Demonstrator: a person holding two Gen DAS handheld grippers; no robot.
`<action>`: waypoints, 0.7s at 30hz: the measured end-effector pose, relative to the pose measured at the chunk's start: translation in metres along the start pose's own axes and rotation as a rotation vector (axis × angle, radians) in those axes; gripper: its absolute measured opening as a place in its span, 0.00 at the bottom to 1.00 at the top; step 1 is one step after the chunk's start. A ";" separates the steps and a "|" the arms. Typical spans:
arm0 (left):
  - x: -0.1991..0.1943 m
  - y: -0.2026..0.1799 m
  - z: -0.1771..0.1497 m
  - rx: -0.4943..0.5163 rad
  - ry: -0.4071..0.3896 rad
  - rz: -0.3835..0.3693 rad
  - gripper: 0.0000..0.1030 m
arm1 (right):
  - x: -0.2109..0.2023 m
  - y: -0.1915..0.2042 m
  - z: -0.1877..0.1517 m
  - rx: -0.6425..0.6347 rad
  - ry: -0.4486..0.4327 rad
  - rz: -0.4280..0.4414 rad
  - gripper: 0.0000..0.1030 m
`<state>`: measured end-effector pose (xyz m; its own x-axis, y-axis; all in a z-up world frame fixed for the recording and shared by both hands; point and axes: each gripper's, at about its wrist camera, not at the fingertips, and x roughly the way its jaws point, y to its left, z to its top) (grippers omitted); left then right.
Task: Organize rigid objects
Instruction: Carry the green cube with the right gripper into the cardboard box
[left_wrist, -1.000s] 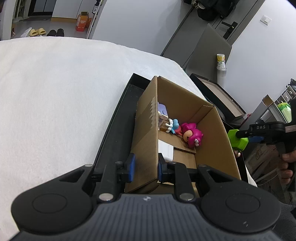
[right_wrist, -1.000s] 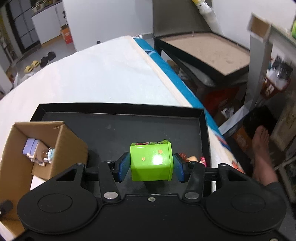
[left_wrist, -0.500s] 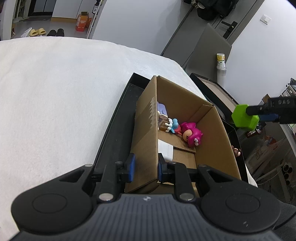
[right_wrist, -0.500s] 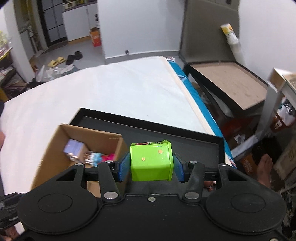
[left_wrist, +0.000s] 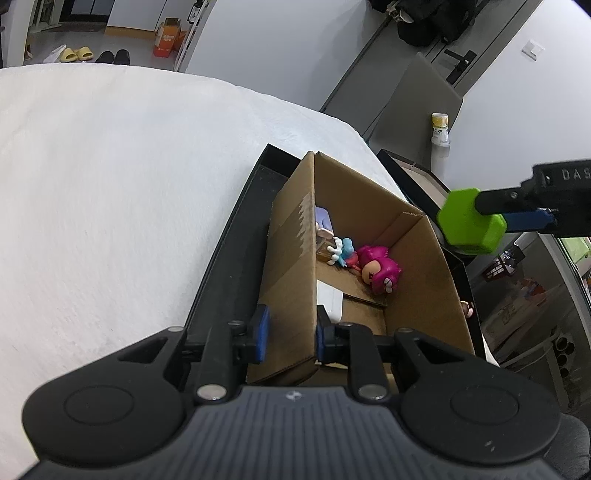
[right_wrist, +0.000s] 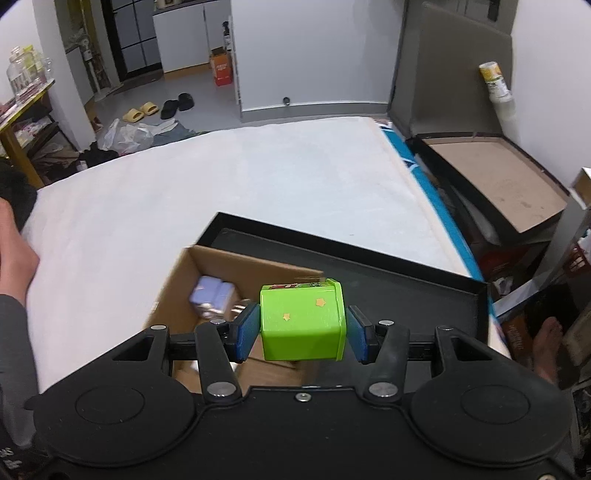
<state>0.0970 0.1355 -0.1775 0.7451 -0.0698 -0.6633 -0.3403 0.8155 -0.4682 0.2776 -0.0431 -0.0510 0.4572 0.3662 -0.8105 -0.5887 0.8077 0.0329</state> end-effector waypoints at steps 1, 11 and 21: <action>0.000 0.001 0.000 -0.001 -0.001 -0.002 0.22 | 0.001 0.005 0.000 -0.003 0.004 0.005 0.48; -0.002 0.004 0.001 -0.014 0.004 -0.012 0.22 | 0.022 0.045 -0.010 -0.030 0.080 0.032 0.48; -0.002 0.004 0.002 -0.008 0.004 -0.011 0.22 | 0.037 0.049 -0.020 0.015 0.132 -0.040 0.64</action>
<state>0.0952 0.1400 -0.1771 0.7466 -0.0809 -0.6603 -0.3370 0.8098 -0.4803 0.2518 0.0009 -0.0909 0.3883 0.2702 -0.8810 -0.5608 0.8279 0.0068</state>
